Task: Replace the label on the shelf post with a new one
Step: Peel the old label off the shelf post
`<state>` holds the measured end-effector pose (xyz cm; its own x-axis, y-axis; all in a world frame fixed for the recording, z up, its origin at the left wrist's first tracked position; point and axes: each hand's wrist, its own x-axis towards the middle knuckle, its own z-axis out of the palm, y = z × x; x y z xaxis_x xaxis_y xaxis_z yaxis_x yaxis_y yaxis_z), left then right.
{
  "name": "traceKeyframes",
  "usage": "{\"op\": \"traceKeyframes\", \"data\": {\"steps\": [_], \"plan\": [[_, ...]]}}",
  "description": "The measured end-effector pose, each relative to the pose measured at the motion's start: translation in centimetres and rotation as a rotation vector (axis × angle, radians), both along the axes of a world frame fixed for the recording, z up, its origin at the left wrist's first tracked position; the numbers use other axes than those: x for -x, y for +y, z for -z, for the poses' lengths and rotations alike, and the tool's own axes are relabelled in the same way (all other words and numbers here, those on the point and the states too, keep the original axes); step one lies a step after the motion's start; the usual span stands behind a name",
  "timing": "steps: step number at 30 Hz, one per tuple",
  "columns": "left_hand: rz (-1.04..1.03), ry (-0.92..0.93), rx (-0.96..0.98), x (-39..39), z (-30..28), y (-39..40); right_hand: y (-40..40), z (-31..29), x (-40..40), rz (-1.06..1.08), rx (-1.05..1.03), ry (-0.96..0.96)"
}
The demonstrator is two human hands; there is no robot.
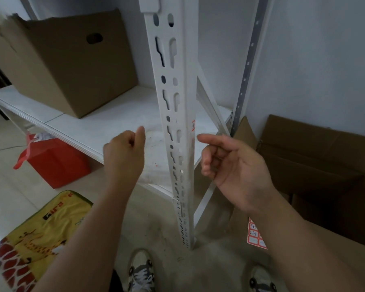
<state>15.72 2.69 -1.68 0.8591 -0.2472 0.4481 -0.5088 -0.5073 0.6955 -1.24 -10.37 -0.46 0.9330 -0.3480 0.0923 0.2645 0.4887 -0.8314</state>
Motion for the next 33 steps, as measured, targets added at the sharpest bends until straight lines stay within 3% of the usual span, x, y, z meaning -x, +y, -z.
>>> {"op": "traceKeyframes", "data": {"steps": [3,6,9,13,18,20,22,24,26,29,33], "plan": [[0.024,0.109,-0.348,-2.6,3.1,-1.2,-0.3,0.1,-0.2,0.132,-0.062,0.009],[0.073,0.166,-0.525,-3.0,5.0,-2.1,-0.3,0.1,-0.4,0.199,-0.037,0.029],[0.051,0.167,-0.587,-3.2,5.5,-2.5,-0.1,0.4,-0.6,0.306,0.148,0.128],[0.008,0.15,-0.41,-2.5,4.7,-3.1,0.8,1.2,-0.9,0.5,0.651,0.263],[0.049,0.264,-0.165,-0.4,2.2,-3.3,1.5,2.0,-1.4,0.607,0.993,0.201],[0.075,0.285,0.06,1.4,0.6,-3.4,1.6,2.0,-1.7,0.624,1.078,0.154],[0.172,0.198,0.372,3.6,-1.1,-3.3,1.8,1.9,-1.8,0.631,1.162,0.093],[0.307,0.087,0.529,5.8,-2.3,-3.2,1.9,1.8,-1.9,0.635,1.25,0.034],[0.399,0.016,0.525,7.5,-2.9,-3.3,2.0,1.7,-2.0,0.643,1.31,0.016],[0.373,0.014,0.497,8.9,-3.2,-4.3,1.9,1.9,-2.1,0.705,1.316,-0.014],[0.262,-0.06,0.457,9.3,-2.8,-5.7,2.0,1.9,-2.0,0.667,1.046,0.021]]}}
